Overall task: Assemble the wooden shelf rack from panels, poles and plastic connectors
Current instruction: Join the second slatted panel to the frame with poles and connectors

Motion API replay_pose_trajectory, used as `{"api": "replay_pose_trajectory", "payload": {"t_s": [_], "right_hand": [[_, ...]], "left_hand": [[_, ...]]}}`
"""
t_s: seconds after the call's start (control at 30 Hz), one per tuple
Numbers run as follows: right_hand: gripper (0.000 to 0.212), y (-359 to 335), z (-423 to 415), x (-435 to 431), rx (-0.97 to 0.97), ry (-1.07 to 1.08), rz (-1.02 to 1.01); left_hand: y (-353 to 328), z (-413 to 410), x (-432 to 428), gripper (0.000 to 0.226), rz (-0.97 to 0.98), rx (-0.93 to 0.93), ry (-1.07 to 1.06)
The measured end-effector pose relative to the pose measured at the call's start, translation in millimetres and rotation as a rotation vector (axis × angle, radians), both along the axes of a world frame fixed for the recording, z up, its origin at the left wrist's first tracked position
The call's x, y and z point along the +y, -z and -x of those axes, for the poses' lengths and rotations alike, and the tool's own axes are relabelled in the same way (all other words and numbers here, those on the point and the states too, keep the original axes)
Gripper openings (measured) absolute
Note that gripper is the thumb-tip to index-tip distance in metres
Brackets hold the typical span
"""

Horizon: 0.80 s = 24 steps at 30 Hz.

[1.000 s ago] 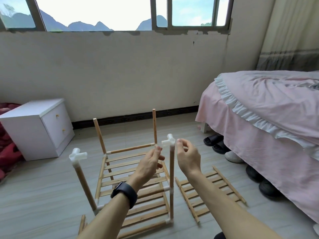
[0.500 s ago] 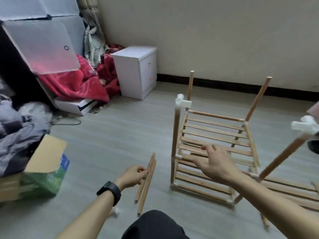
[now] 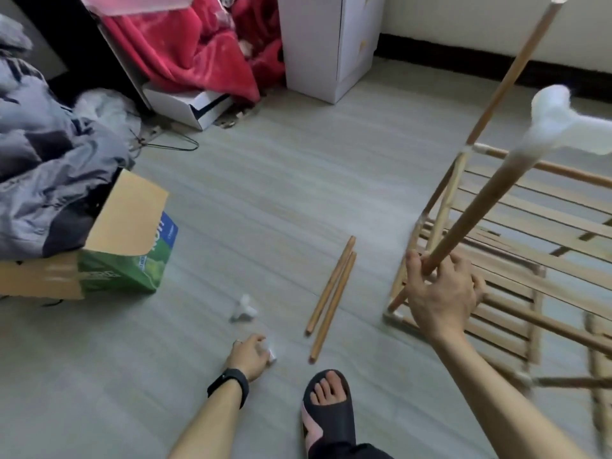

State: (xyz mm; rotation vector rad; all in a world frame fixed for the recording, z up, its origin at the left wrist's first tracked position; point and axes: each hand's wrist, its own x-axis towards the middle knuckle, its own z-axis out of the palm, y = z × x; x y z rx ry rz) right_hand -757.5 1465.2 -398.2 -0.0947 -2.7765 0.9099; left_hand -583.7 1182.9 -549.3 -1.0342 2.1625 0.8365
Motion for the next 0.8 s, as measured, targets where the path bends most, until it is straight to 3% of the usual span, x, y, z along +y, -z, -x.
{"api": "replay_pose_trajectory", "payload": {"t_s": [0.17,0.37,0.53,0.67,0.8], "right_hand": [[0.042,-0.1,7.2,1.9,0.002,0.024,-0.028],[0.039,-8.6,2.5,32.2,0.013,-0.099,0.022],[0.025,-7.0,-8.8,68.4,0.101,-0.185,0.124],[0.017,-3.3,-18.9,90.3,0.125,-0.012,0.069],[0.011,5.0,-33.8,108.7,0.096,0.261,0.191]], "left_hand": [[9.1,4.6,6.8,0.032,0.069,0.046,0.062],[8.7,14.4,16.8,0.06,0.101,0.083,0.217],[23.5,20.4,26.9,0.03,0.131,0.118,0.246],[26.5,30.3,25.1,0.037,0.115,0.131,0.152],[-17.5,69.7,27.4,0.048,0.032,0.342,0.005]]}}
